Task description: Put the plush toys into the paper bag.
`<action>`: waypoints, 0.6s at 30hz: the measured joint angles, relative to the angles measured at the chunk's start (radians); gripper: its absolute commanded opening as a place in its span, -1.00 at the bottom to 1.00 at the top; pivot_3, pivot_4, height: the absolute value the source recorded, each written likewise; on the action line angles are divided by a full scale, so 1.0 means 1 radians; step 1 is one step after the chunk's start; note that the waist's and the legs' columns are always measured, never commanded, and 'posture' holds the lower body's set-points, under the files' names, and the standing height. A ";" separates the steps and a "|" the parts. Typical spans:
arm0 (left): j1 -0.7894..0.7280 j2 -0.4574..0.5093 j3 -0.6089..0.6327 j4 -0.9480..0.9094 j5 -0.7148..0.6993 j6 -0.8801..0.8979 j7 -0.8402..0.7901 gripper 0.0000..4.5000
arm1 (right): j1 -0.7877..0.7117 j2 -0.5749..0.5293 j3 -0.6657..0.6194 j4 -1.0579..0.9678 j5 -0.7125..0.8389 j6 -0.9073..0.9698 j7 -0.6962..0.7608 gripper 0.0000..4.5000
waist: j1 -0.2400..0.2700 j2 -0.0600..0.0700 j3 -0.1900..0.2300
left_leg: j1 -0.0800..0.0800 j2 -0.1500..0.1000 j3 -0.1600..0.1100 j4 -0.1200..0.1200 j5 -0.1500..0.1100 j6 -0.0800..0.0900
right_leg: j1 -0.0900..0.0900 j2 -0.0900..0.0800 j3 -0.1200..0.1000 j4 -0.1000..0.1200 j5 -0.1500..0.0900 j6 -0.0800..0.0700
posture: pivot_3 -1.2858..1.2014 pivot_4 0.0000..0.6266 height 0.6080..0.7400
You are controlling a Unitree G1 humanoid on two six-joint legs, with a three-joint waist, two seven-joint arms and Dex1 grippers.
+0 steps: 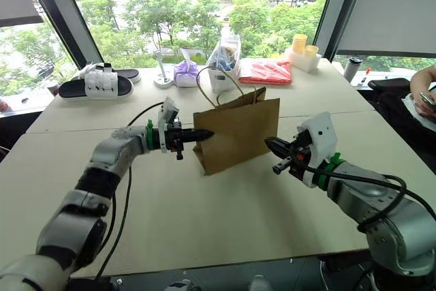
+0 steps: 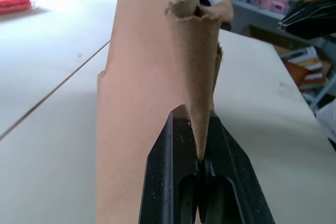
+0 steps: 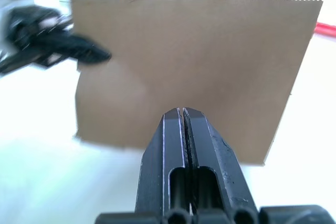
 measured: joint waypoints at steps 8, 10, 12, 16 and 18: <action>-0.222 -0.020 0.006 0.454 0.136 -0.192 -0.201 -0.99 | 0.094 -0.012 -0.095 -0.066 0.034 0.005 -0.080 -1.00 | 0.000 -0.001 0.001 | 0.000 0.000 0.000 0.000 0.000 0.001 | 0.000 0.000 -0.001 0.001 0.000 0.000 | 0.03 -0.52 1.00; -0.240 -0.010 0.005 0.506 0.175 -0.218 -0.229 -0.99 | 0.112 -0.010 -0.096 -0.087 0.045 0.005 -0.099 -1.00 | -0.001 -0.001 0.001 | 0.000 0.000 0.000 0.000 0.000 0.001 | 0.000 0.000 -0.001 0.001 0.000 0.000 | 0.03 -0.52 1.00; -0.241 -0.003 0.005 0.545 0.213 -0.235 -0.226 -0.75 | 0.121 -0.011 -0.096 -0.094 0.053 0.005 -0.112 -1.00 | -0.001 -0.001 0.001 | 0.000 0.000 0.000 0.001 0.000 0.001 | 0.000 0.000 -0.001 0.002 0.000 0.000 | 0.03 -0.52 1.00; -0.241 0.012 0.008 0.589 0.269 -0.243 -0.207 0.03 | 0.120 -0.016 -0.091 -0.094 0.055 0.001 -0.129 -1.00 | 0.000 -0.002 0.001 | 0.000 0.000 0.000 0.002 0.000 0.001 | 0.000 0.000 -0.001 0.002 0.000 0.001 | 0.03 -0.52 1.00; -0.241 0.028 0.010 0.591 0.285 -0.254 -0.202 0.52 | 0.119 -0.027 -0.080 -0.091 0.055 -0.005 -0.127 -1.00 | 0.000 -0.002 0.001 | 0.000 0.000 0.000 0.002 0.000 0.001 | 0.000 0.000 -0.001 0.002 0.000 0.001 | 0.03 -0.52 1.00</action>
